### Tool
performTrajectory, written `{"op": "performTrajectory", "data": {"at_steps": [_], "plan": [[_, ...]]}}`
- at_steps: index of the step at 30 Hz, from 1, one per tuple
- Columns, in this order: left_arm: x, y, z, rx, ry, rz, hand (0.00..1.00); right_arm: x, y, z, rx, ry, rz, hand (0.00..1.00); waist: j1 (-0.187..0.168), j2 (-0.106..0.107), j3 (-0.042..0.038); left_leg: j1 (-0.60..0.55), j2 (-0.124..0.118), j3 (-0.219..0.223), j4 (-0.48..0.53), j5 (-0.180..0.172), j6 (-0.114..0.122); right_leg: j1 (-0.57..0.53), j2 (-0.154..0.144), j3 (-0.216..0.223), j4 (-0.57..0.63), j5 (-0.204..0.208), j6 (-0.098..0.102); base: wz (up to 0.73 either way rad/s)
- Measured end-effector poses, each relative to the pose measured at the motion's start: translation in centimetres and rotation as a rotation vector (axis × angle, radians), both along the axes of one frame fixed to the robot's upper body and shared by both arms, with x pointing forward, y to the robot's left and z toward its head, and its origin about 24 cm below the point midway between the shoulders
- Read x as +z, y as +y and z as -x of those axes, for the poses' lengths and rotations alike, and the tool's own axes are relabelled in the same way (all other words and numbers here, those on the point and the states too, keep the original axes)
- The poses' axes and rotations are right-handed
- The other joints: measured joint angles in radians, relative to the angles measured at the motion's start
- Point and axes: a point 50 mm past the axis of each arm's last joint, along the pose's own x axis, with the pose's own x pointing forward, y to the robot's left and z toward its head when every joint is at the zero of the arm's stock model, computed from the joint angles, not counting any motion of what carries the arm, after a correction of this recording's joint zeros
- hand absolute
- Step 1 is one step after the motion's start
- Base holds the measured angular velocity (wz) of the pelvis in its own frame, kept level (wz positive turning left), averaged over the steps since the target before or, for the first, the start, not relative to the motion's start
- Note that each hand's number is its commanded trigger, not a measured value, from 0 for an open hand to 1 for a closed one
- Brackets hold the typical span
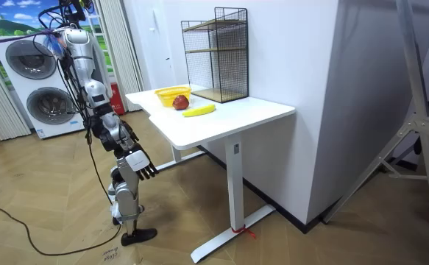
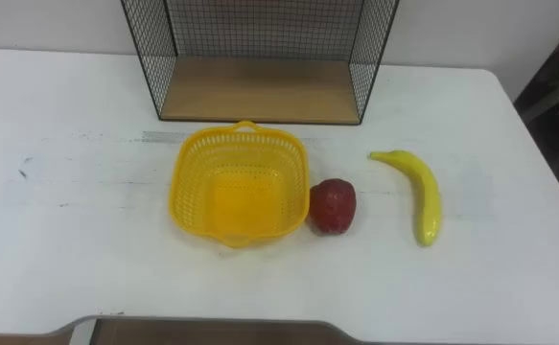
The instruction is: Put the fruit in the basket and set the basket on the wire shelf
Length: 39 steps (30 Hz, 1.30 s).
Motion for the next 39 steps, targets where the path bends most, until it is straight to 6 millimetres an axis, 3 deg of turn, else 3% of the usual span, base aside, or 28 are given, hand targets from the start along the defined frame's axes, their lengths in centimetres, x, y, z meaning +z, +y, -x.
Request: {"op": "performTrajectory", "data": {"at_steps": [18, 26, 28, 32, 39], "plan": [[0.0, 0.5, 0.7, 0.055, 0.027, -0.001, 0.0, 0.0, -0.2, 0.2, -0.012, 0.009, -0.005, 0.0, 0.001, 0.006, -0.0012, 0.015, 0.0, 0.0, -0.002, -0.005, 0.002, 0.009, 0.001, 0.008, 0.002, 0.0, 0.001, 0.0], [0.0, 0.7, 0.9, 0.084, 0.035, -0.033, 0.0, -0.1, -0.2, 0.7, -0.108, 0.026, -0.006, 0.0, 0.003, 0.007, -0.0023, 0.019, 0.0, 0.002, -0.002, -0.005, 0.002, 0.012, 0.002, 0.014, 0.002, 0.0, 0.001, 0.0], [-0.1, 0.7, 1.5, 0.101, 0.045, -0.03, 0.0, -0.1, -0.4, 1.3, -0.198, 0.038, -0.01, 0.0, 0.001, 0.006, 0.0011, 0.033, 0.0, 0.0, -0.003, -0.009, 0.003, 0.027, 0.002, 0.012, 0.001, -0.002, 0.003, 0.02], [-0.1, 1.0, 2.6, 0.146, 0.066, -0.049, 0.0, -0.2, -1.0, 3.0, -0.408, 0.079, -0.009, 0.0, -0.018, 0.009, 0.0002, 0.044, 0.0, -0.003, -0.003, -0.013, 0.003, 0.039, 0.002, 0.012, 0.003, -0.004, 0.005, 0.02], [0.0, 1.8, 6.3, 0.237, 0.165, -0.088, 0.0, 0.1, -2.2, 6.8, -0.95, 0.133, 0.031, 0.0, -0.066, 0.009, -0.0001, 0.051, 0.0, -0.004, 0.002, -0.016, 0.003, 0.047, 0.003, 0.015, 0.005, -0.005, 0.005, 0.0]]}}
